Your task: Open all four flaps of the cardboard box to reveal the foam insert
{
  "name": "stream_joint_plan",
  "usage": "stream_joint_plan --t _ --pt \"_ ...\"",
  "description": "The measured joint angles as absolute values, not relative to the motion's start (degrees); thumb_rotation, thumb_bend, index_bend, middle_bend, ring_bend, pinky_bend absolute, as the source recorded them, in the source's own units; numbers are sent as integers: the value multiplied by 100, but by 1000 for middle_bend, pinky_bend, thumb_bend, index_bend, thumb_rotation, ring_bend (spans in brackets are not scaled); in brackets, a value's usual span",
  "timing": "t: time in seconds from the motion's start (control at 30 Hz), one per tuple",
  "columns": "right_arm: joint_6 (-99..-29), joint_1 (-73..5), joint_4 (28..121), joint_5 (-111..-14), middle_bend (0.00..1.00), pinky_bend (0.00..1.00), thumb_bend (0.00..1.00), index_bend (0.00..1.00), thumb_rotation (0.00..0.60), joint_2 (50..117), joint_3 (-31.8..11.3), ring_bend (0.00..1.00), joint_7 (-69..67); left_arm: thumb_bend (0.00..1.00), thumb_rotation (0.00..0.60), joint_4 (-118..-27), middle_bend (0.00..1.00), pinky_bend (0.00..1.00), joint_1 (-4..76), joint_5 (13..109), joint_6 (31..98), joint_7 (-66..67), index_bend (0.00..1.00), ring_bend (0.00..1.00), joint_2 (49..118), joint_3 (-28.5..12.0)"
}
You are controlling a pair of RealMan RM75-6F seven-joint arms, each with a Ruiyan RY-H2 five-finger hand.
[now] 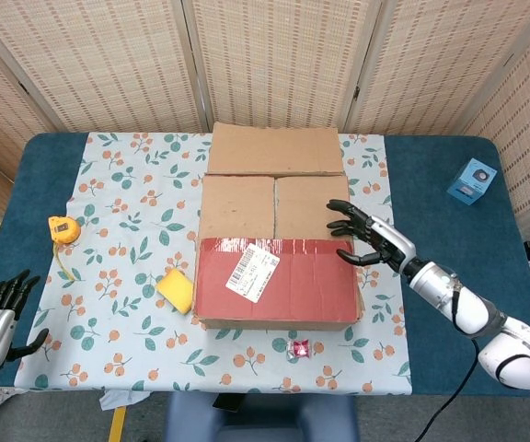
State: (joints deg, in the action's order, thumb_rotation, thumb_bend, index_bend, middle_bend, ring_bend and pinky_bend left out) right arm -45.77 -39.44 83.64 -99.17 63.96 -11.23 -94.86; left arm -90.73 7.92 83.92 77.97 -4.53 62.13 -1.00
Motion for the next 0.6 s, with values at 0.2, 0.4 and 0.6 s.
stream_joint_plan --t 0.2,0.4,0.6 --pt "-4803 -4041 8351 -9874 73 176 412 54 600 6327 -818 175 -9562 378 600 -9073 0 0 800 8370 7779 -418 0 0 6222 -103" --pt "-5035 -4080 8491 -9853 73 176 413 54 600 6183 -553 176 -9566 378 600 -9083 0 0 817 8374 7761 -369 0 0 6238 -100" --pt "-5319 -4035 8791 -9843 72 176 413 54 600 5938 -380 178 -9435 378 600 -9090 0 0 826 8386 7761 -338 0 0 6244 -97"
